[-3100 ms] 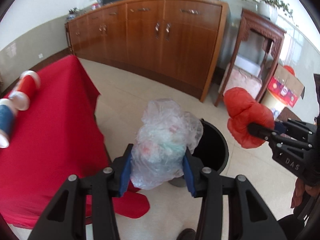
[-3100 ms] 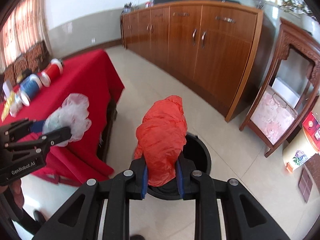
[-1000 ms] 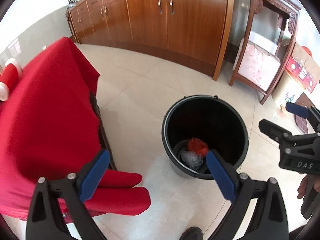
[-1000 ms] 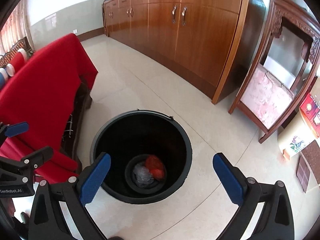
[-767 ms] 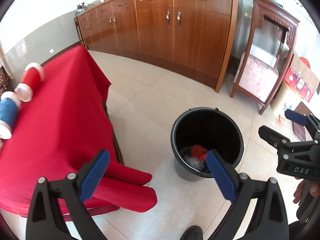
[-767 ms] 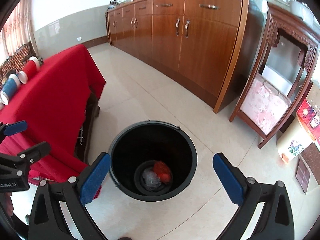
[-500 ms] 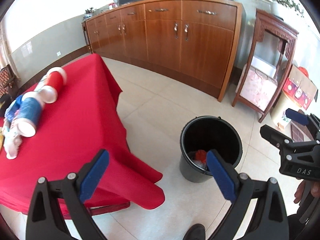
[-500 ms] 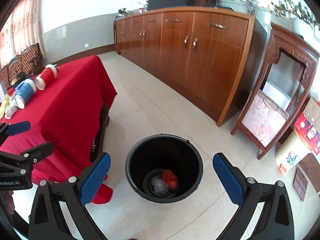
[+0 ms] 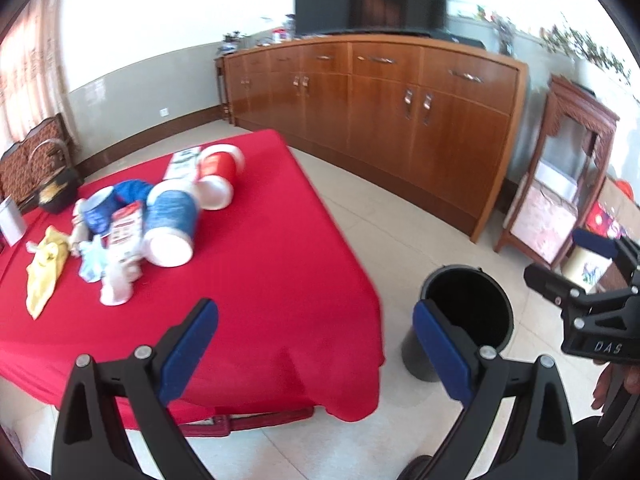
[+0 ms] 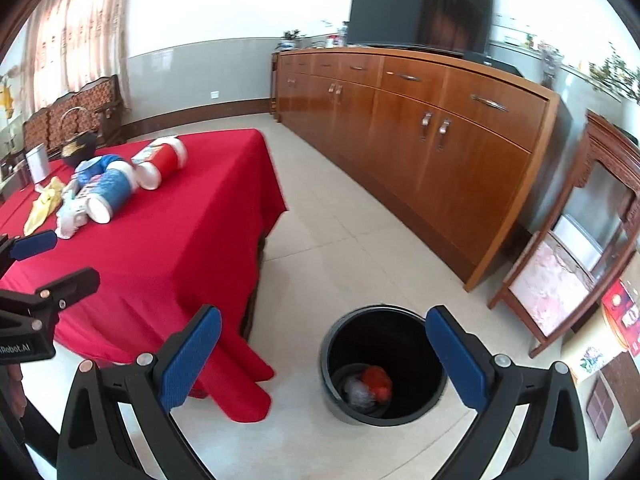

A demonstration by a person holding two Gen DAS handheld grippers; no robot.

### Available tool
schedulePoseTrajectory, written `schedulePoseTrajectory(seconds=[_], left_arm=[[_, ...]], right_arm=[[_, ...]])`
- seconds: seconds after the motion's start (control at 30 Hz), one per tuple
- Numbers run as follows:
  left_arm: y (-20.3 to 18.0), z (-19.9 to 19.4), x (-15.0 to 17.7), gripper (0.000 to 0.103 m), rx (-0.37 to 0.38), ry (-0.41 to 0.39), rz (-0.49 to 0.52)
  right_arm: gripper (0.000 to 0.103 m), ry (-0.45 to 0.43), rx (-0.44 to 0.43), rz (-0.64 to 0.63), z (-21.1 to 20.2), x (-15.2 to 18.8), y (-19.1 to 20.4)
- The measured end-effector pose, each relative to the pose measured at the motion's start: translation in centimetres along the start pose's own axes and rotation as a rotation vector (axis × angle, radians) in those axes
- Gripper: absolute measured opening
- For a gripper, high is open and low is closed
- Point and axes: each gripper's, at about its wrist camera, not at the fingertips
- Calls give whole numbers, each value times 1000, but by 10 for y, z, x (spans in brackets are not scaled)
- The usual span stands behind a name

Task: Collect trash
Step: 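Move both tools back toward the table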

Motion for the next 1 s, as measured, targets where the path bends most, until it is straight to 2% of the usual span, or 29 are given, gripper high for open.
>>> schedulePoseTrajectory(seconds=[0.23,0.53,0.7,1.0], left_arm=[[54,-17,6,98,-91,-22,-61],[136,-37,20,98,-211,-53,-131],[183,-37,31,98,-268,-35,-176],[268,-24,47,98,-347,-13,-278]], right_arm=[[103,-32,-66,-38,3,-15,56],[103,-40,-204,-45,26,-33,137],[103,1,-212,-55,43,-45,178],[103,7,-231,-79,78,-70,243]])
Point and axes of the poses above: each gripper's, at about its wrist camera, not at the fingertips, and z roughly the way its jaws point, y to its left, x to its underside, and after that the axes turned 6 degrees about -y, right-handed
